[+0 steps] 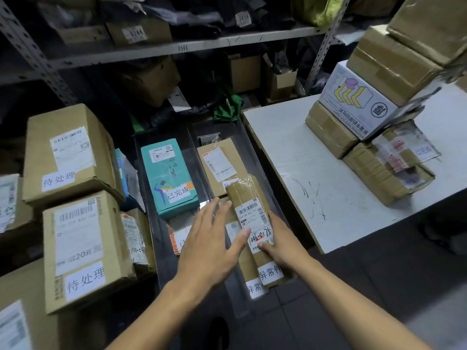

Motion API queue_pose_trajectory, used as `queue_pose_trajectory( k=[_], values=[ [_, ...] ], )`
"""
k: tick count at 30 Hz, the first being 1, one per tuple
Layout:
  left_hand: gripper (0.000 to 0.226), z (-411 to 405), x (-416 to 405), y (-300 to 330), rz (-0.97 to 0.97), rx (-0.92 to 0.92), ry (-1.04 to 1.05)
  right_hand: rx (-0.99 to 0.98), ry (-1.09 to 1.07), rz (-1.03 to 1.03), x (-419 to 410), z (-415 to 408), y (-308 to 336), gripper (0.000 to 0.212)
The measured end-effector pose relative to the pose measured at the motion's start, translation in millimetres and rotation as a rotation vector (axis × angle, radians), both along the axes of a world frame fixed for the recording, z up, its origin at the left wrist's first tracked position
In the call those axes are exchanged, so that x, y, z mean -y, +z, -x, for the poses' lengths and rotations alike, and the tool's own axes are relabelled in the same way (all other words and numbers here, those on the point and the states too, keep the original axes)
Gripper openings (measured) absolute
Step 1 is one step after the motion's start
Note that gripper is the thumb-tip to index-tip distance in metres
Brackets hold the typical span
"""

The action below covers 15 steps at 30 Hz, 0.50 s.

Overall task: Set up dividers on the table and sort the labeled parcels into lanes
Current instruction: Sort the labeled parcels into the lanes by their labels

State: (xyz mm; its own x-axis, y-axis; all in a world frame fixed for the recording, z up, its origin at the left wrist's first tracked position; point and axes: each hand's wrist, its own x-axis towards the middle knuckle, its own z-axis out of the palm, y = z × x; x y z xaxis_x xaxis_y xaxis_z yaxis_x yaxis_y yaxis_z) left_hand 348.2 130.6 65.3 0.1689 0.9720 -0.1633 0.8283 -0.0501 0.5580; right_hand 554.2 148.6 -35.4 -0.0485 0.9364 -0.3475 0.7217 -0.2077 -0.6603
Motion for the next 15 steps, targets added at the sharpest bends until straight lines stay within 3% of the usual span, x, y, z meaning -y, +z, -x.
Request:
queue_pose_trajectory(
  k=[15],
  values=[
    [0.082,-4,-3,-12,-0.005,-0.004,-0.017,0.025,-0.037,0.107,-3,-4,-13,0.074]
  ],
)
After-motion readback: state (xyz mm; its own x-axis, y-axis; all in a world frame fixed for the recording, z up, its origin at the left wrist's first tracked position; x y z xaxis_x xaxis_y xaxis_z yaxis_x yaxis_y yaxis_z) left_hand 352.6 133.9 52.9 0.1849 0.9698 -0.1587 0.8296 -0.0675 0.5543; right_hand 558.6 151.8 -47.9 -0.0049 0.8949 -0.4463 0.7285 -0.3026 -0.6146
